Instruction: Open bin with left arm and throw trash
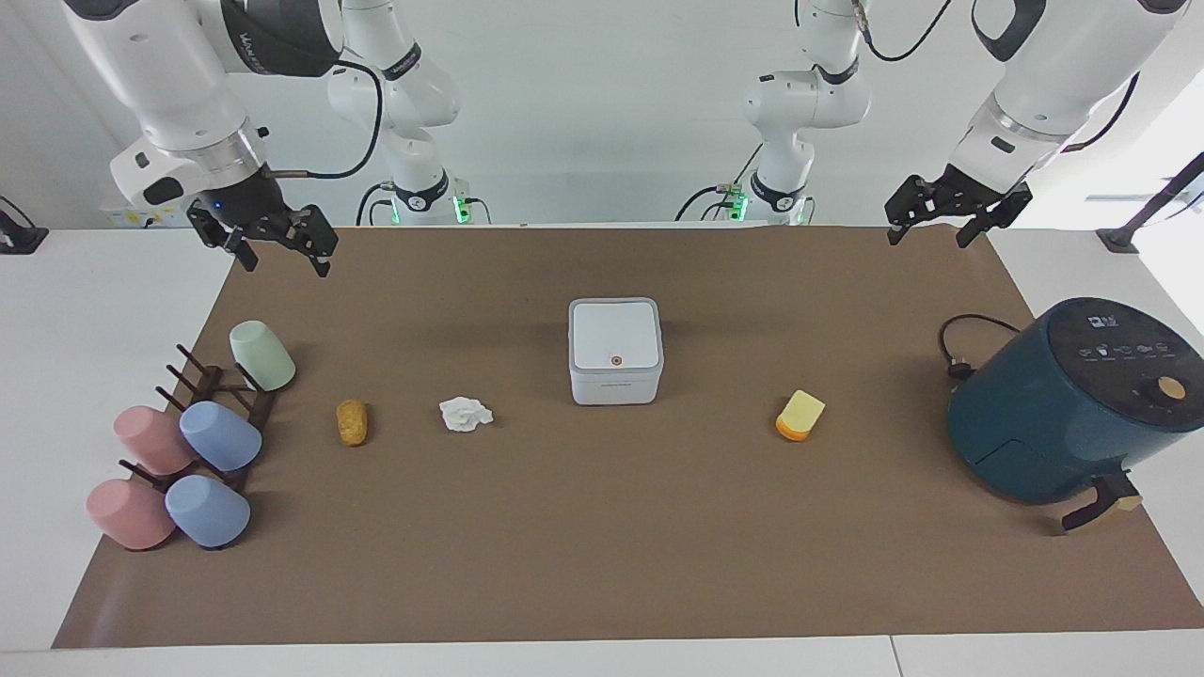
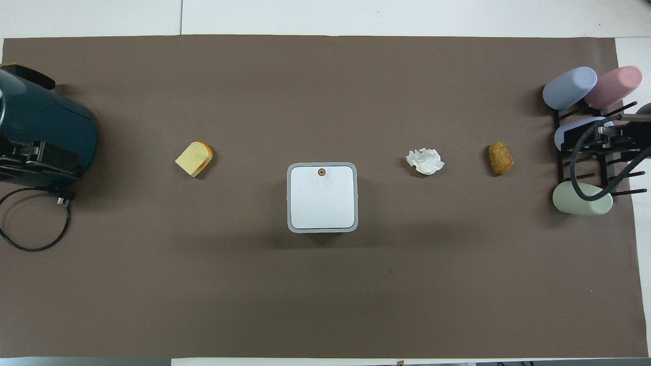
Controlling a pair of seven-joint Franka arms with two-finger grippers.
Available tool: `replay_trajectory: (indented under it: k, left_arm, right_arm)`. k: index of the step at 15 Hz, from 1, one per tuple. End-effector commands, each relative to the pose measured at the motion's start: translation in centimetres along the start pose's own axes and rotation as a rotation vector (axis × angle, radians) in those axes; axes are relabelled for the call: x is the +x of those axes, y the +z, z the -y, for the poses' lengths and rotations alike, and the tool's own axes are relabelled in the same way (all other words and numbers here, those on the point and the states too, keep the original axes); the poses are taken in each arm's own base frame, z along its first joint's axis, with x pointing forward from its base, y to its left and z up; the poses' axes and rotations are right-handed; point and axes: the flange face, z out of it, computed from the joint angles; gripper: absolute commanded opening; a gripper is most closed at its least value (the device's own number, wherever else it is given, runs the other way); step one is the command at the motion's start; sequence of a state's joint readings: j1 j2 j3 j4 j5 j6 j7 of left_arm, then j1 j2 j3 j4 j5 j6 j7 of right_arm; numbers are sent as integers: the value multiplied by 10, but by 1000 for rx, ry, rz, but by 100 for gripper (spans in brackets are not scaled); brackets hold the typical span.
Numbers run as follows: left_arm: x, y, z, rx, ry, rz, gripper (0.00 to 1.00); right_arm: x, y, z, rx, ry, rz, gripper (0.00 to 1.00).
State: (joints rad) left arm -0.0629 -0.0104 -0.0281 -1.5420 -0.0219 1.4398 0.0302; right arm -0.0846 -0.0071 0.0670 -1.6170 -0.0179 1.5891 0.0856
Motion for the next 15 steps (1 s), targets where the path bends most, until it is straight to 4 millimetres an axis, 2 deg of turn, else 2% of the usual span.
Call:
replay_trajectory:
  k: [1, 4, 8, 9, 12, 13, 14, 15]
  left_arm:
    - [0, -1, 0, 21, -10, -16, 100]
    - [0, -2, 0, 21, -4, -28, 100]
    - [-3, 6, -6, 24, -30, -21, 100]
    - [-2, 5, -11, 24, -70, -30, 100]
    - [6, 4, -47, 20, -82, -93, 100]
    - [9, 9, -64, 19, -69, -89, 89]
    - [14, 17, -90, -2, -87, -88, 63]
    - [22, 27, -118, -42, -143, -95, 30]
  right_arm:
    - [-5, 3, -7, 8, -45, 7, 100]
    - [-4, 3, -8, 8, -42, -2, 100]
    - [-5, 5, -7, 8, -42, 4, 100]
    - [-5, 7, -7, 7, -39, 7, 100]
    - [-18, 24, -6, 4, -45, 33, 100]
    - [-18, 31, -6, 4, -48, 0, 100]
    - [-16, 39, -6, 6, -47, -35, 100]
    - [-14, 50, -6, 8, -48, -51, 100]
